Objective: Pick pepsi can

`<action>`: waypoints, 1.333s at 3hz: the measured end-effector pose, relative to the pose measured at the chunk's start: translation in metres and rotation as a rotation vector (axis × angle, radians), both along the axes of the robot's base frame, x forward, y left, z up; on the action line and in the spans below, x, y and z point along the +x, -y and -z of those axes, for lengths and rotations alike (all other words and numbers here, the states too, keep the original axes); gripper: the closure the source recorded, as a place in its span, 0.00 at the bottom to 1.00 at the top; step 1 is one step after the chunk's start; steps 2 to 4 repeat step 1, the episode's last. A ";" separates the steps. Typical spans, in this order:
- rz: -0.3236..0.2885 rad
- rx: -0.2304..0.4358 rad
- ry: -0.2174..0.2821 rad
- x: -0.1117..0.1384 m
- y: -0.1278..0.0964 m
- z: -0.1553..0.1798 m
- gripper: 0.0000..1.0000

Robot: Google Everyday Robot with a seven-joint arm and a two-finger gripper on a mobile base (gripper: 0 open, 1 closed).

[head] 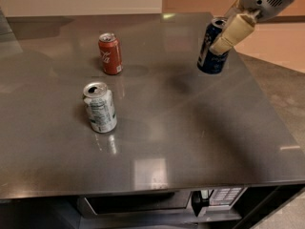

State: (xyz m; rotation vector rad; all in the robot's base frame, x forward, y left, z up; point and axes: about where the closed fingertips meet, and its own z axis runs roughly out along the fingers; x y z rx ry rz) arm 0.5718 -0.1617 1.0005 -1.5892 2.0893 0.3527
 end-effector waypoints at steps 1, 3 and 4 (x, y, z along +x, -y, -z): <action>0.005 0.008 0.016 0.006 -0.003 0.000 1.00; 0.005 0.008 0.016 0.006 -0.003 0.000 1.00; 0.005 0.008 0.016 0.006 -0.003 0.000 1.00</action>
Offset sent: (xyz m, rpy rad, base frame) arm 0.0000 0.0000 0.0000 0.0000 0.0000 0.0000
